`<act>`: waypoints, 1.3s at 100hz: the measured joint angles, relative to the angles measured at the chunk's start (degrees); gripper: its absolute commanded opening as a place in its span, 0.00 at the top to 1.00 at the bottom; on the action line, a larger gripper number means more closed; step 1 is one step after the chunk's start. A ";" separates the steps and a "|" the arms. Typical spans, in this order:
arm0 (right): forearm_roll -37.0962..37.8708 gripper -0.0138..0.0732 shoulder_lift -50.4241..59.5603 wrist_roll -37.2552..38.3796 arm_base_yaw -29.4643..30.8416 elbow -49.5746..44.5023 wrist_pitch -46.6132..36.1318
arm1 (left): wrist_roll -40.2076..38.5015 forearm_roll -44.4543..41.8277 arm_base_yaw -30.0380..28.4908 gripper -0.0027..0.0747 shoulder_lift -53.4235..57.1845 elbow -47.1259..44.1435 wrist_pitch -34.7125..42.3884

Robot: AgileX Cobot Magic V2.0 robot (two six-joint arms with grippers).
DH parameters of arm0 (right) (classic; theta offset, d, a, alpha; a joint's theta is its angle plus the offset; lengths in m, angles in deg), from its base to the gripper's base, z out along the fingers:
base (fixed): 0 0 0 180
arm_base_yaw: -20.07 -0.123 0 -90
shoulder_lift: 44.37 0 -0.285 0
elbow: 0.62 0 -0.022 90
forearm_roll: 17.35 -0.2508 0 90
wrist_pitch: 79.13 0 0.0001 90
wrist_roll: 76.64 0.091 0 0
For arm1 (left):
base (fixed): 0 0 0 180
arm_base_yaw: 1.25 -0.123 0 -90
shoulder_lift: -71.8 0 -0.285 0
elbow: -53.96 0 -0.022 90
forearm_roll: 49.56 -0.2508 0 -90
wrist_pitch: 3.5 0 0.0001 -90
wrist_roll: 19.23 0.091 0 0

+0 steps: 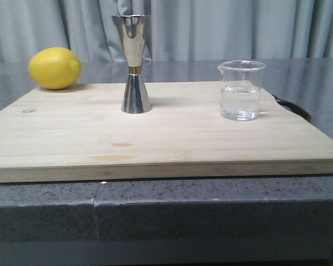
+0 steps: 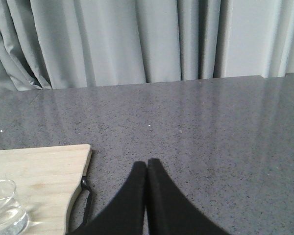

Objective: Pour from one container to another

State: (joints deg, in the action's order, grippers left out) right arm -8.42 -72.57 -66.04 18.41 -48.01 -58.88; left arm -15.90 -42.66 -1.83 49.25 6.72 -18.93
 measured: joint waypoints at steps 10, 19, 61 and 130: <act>0.18 0.89 -1.38 0.00 0.00 0.22 0.00 | 0.00 -0.04 0.00 0.99 -0.98 0.22 1.10; 0.18 0.89 -1.63 0.00 0.00 0.22 0.00 | 0.00 -0.14 0.00 0.99 -1.11 0.22 1.10; 0.18 0.84 -1.63 0.12 0.00 0.22 0.00 | 0.07 -0.14 0.00 0.98 -1.11 0.22 1.10; 0.18 0.07 -1.63 0.58 0.00 0.22 0.83 | 0.07 0.22 -1.79 0.17 -1.26 0.22 2.12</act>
State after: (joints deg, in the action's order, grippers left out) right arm -8.23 -74.20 -65.47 18.41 -47.79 -58.05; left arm -15.83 -42.44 -3.62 47.99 6.94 -16.81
